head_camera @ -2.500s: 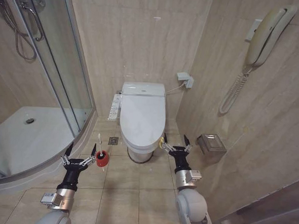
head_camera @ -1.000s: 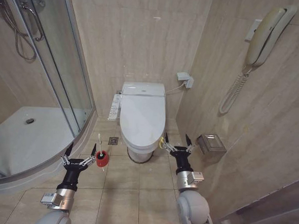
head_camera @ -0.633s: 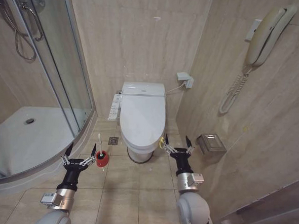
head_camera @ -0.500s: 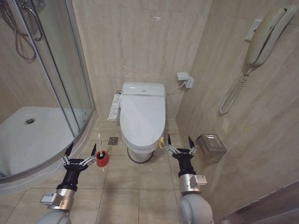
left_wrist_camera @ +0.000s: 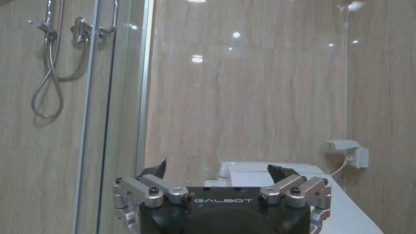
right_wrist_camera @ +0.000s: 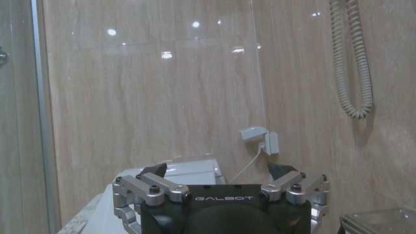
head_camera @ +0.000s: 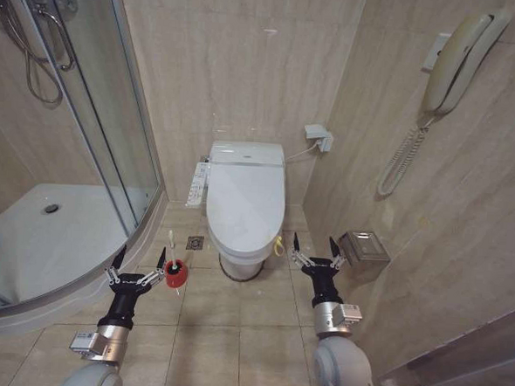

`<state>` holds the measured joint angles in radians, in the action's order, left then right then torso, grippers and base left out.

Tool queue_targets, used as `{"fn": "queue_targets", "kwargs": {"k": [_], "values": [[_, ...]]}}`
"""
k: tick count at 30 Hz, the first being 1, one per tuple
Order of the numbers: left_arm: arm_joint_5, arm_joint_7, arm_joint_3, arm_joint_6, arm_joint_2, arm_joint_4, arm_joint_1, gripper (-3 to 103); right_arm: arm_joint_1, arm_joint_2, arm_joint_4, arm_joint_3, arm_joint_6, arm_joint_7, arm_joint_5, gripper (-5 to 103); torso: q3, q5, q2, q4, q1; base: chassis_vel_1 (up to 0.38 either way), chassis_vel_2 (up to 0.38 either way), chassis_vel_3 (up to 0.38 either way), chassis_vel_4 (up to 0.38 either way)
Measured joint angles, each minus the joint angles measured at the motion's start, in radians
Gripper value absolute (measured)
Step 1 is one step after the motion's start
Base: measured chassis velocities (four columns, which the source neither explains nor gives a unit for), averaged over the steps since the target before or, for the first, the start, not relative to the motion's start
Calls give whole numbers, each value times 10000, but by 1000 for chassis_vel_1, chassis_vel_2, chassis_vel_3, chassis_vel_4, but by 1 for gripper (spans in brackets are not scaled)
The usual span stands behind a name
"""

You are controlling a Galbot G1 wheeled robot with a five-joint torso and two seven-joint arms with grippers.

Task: Open the toilet lid, clean the toilet bowl with a toilet brush, close the toilet lid, and flush.

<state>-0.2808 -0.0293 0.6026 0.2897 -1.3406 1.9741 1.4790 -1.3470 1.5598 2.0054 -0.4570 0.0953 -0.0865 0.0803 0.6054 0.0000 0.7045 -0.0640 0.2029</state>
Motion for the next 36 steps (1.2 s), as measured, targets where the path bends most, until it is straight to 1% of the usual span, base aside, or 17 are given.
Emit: {"fn": "queue_targets", "kwargs": {"k": [16,19,28,31,36], "values": [[0,0,0,0,0,0,0,100,90,-190,53,-234,-291,-112,231,100,0,0,0,0,0,0,0,0,0],[0,0,0,0,0,0,0,100,48,-201,-68,-220,-199,-128,228,100,0,0,0,0,0,0,0,0,0],[0,0,-1,0,0,0,0,100,-6,169,-270,363,-18,-360,-265,100,0,0,0,1,0,0,0,0,0],[0,0,0,0,0,0,0,100,-25,170,-324,383,111,-366,-400,100,0,0,0,0,0,0,0,0,0],[0,0,0,0,0,0,0,100,116,75,-387,168,32,-350,-548,100,0,0,0,0,0,0,0,0,0]]}}
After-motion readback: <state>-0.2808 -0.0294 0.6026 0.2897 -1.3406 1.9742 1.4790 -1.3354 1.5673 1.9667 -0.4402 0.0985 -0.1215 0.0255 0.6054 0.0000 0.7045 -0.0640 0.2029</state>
